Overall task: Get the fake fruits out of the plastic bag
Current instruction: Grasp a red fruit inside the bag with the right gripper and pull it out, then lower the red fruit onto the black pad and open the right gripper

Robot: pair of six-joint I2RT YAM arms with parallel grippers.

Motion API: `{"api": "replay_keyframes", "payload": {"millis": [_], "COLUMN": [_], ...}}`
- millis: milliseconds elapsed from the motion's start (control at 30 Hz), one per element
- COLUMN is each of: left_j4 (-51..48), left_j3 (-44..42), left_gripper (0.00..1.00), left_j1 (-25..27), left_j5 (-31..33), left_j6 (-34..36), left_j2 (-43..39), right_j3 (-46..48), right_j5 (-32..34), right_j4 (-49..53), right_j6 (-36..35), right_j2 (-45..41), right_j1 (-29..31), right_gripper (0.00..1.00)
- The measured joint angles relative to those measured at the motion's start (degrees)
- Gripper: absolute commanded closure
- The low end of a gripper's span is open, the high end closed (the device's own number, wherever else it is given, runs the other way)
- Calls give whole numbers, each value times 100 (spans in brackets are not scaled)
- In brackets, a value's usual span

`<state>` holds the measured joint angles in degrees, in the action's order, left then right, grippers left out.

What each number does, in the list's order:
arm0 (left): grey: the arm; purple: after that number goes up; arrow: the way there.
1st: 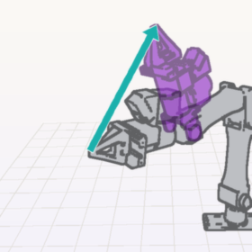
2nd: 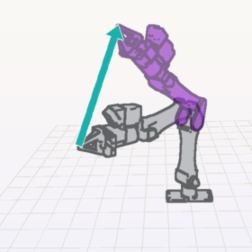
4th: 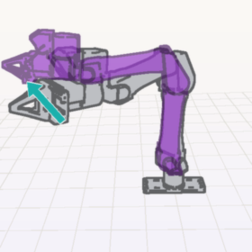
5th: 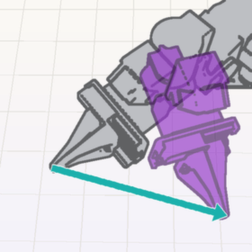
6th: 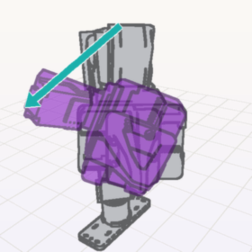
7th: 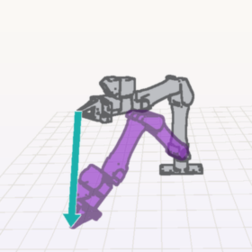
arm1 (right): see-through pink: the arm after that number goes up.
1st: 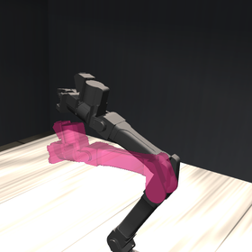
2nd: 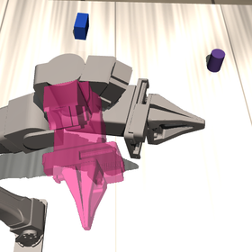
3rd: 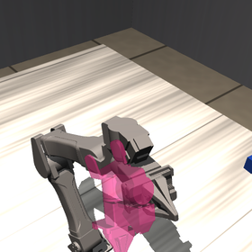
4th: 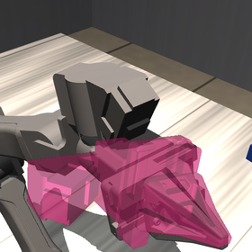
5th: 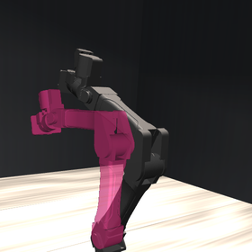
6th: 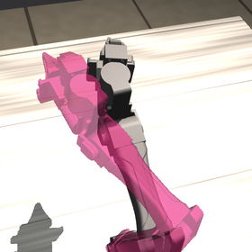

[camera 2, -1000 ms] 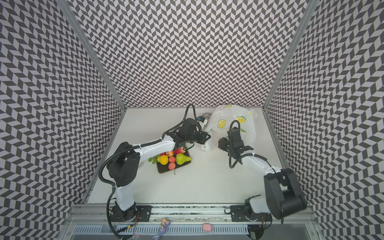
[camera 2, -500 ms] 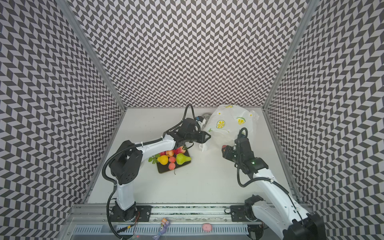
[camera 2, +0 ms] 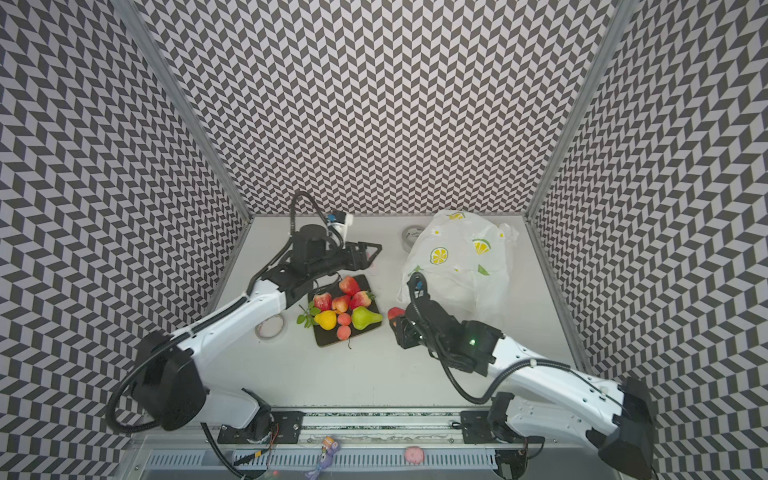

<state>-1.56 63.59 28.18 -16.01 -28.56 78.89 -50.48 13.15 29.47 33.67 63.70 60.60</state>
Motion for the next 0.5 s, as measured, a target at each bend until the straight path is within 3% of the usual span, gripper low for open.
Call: {"api": "replay_keyframes", "payload": {"millis": [200, 500], "left_j4": [-374, -1073], "left_j3": [-428, -542], "left_gripper": [23, 24], "left_j1": [-809, -1412], "left_j5": [645, 1711], "left_j6": [-170, -264], "left_j2": [-1163, -2065], "right_j3": [-579, -1349], "right_j5": [35, -210], "right_j4": [-1036, -2059], "right_j6": [-1165, -2535], "right_j2": [1582, 3270], "right_j1": [704, 796], "right_gripper": [52, 51]}}
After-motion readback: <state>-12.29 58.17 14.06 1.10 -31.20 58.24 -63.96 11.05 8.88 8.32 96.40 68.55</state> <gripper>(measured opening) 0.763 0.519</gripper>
